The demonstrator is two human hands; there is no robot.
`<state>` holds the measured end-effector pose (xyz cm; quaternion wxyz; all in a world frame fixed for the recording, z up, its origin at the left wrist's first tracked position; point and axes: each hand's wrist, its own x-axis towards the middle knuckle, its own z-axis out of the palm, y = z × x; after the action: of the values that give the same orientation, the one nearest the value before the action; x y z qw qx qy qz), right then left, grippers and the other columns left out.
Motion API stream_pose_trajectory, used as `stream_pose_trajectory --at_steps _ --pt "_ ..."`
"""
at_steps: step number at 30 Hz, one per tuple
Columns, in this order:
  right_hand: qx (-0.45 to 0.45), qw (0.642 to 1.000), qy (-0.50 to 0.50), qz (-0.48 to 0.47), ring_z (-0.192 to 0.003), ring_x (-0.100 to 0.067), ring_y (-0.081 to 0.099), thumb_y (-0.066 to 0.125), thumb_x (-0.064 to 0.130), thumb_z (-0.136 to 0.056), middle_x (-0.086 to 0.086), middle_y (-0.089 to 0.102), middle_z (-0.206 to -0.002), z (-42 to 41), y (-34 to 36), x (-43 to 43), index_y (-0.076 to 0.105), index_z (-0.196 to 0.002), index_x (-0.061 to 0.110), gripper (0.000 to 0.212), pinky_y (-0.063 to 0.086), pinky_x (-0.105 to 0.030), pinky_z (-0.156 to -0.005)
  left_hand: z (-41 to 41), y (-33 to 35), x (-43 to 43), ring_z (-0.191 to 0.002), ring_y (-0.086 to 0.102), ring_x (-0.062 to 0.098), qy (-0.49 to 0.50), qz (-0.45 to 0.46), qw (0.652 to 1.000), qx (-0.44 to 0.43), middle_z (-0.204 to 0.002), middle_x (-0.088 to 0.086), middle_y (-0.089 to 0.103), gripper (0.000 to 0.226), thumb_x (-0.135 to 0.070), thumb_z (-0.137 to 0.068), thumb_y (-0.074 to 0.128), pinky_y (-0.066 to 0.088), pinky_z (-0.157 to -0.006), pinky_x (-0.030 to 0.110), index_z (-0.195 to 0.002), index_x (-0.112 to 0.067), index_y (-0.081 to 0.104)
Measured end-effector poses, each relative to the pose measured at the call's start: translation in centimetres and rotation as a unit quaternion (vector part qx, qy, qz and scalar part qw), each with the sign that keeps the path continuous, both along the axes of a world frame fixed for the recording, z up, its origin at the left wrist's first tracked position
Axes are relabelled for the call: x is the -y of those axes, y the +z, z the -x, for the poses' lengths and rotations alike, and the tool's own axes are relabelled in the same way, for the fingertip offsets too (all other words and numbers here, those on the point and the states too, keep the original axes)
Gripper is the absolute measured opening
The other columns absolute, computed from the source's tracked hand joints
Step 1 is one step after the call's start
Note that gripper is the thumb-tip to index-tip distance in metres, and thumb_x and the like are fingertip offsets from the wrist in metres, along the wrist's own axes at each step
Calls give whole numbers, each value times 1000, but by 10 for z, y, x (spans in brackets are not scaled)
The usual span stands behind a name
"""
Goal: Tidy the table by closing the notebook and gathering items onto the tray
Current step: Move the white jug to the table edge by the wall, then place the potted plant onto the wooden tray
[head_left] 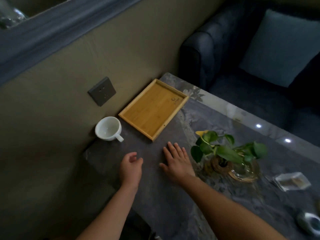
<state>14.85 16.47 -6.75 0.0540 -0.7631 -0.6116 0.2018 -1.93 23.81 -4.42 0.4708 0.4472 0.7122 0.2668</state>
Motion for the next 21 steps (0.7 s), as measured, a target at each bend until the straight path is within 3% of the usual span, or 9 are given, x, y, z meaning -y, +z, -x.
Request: stream_pose_trajectory --at_steps 2,6,10,12,16,21 --pt "-20 999 -34 -26 -151 -29 10 44 48 -97 -7 15 -165 -4 14 11 26 -153 18 66 7 -41 -122 -5 4 16 -95 62 20 -93 -19 995 -21 -107 7 64 29 -7 -83 70 52 -85 37 -109 -18 64" --pt "-63 990 -120 -49 -140 -34 36 51 34 -95 -11 38 -155 -9 39 59 44 -143 15 51 32 -42 -114 -18 15 52 -90 61 17 -237 -91 966 -40 -103 7 60 30 3 -79 72 49 -81 28 -104 -13 66" --pt "-37 980 -171 -100 -103 -34 57 55 26 -90 -9 63 -115 -16 56 114 62 -118 15 32 48 -44 -92 -40 26 75 -87 59 6 -348 -110 930 -31 -96 -7 55 30 1 -79 73 47 -82 26 -104 -16 67" --pt "-34 973 -197 -114 -94 -31 57 55 26 -91 -8 64 -101 -17 61 139 66 -112 15 26 50 -43 -84 -52 28 81 -87 61 13 -381 -116 917 -16 -93 -6 56 30 3 -78 73 50 -82 30 -103 -13 68" --pt "-37 948 -293 -120 -98 -25 56 56 26 -90 -2 64 -101 -21 66 183 65 -112 19 25 49 -37 -87 -73 23 92 -85 63 20 -446 -106 889 -7 -94 6 63 31 0 -75 77 54 -79 37 -104 -10 69" --pt "-60 864 -486 -119 -104 -21 60 65 26 -88 -1 68 -106 -43 68 240 68 -114 19 27 47 -32 -88 -102 19 103 -87 64 21 -489 -78 869 -14 -100 8 67 48 -16 -75 83 48 -77 31 -118 -11 63"
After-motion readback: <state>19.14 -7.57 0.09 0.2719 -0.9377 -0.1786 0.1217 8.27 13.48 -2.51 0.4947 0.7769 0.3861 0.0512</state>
